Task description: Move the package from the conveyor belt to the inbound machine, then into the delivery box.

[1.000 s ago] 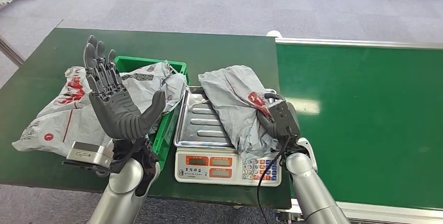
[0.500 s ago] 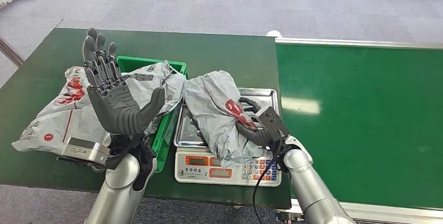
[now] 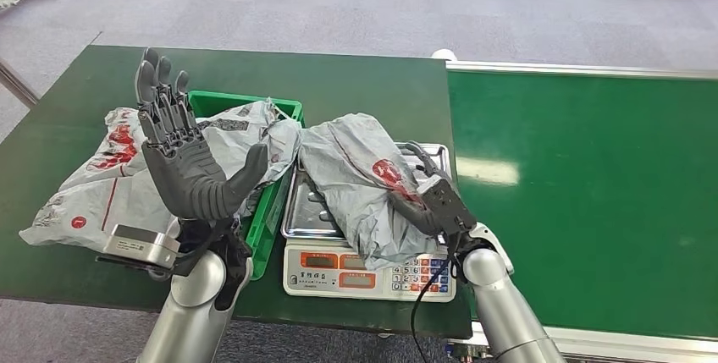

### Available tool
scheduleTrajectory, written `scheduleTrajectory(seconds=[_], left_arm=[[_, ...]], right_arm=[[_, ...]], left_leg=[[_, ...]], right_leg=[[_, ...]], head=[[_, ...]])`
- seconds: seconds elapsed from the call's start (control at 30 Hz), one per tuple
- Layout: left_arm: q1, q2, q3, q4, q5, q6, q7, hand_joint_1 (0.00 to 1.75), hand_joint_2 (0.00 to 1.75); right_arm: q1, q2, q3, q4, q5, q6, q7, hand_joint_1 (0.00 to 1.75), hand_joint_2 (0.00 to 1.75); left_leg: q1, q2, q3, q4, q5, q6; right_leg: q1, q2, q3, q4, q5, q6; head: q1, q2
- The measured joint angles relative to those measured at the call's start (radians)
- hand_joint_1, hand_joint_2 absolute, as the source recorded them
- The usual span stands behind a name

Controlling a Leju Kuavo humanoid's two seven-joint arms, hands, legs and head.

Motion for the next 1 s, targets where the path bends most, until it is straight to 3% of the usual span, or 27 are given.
scheduleTrajectory(seconds=[0.2, 0.33, 0.4, 0.57, 0.77, 1.0], left_arm=[[0.012, 0.007, 0.0, 0.0, -0.002, -0.012, 0.0, 0.0, 1.75], [0.013, 0.01, 0.002, 0.0, 0.001, -0.025, 0.0, 0.0, 1.75], [0.013, 0.011, 0.004, 0.001, 0.007, -0.034, 0.0, 0.0, 1.75], [0.013, 0.011, 0.007, 0.002, 0.018, -0.07, 0.0, 0.0, 1.75], [0.013, 0.01, 0.007, 0.003, 0.02, -0.077, 0.0, 0.0, 1.75], [0.011, 0.004, 0.007, 0.015, 0.034, -0.116, 0.0, 0.0, 1.75]], right_arm=[[0.114, -0.053, -0.036, -0.186, 0.074, -0.195, -0.077, 0.0, 1.75], [0.188, -0.08, -0.074, -0.282, 0.203, -0.397, -0.104, 0.0, 1.75], [0.215, -0.086, -0.097, -0.313, 0.194, -0.454, -0.118, 0.0, 1.75], [0.277, -0.091, -0.192, -0.396, 0.024, -0.491, -0.226, 0.0, 1.75], [0.311, -0.092, -0.247, -0.442, 0.006, -0.5, -0.249, 0.0, 1.75], [0.312, -0.092, -0.31, -0.437, -0.049, -0.613, -0.29, 0.0, 1.75]], left_leg=[[0.0, 0.0, -0.001, 0.0, -0.001, 0.001], [-0.001, 0.0, 0.0, 0.0, -0.002, 0.001], [-0.001, 0.0, 0.0, 0.001, -0.002, 0.001], [-0.001, 0.0, 0.0, 0.0, -0.002, 0.001], [-0.001, 0.002, 0.0, 0.001, -0.002, 0.001], [-0.001, 0.002, 0.0, 0.001, -0.002, 0.001]], right_leg=[[-0.001, -0.001, 0.0, 0.0, 0.0, 0.001], [-0.001, 0.0, 0.0, -0.001, 0.0, 0.001], [-0.001, 0.0, 0.0, -0.001, 0.0, 0.001], [-0.001, 0.0, 0.0, -0.001, 0.0, 0.001], [-0.001, 0.001, 0.0, -0.001, 0.0, 0.001], [-0.001, 0.001, 0.0, -0.001, 0.0, 0.001]], head=[[0.0, 0.0], [0.0, 0.0], [0.0, 0.0], [0.0, 0.0], [0.0, 0.0], [0.0, 0.0]])
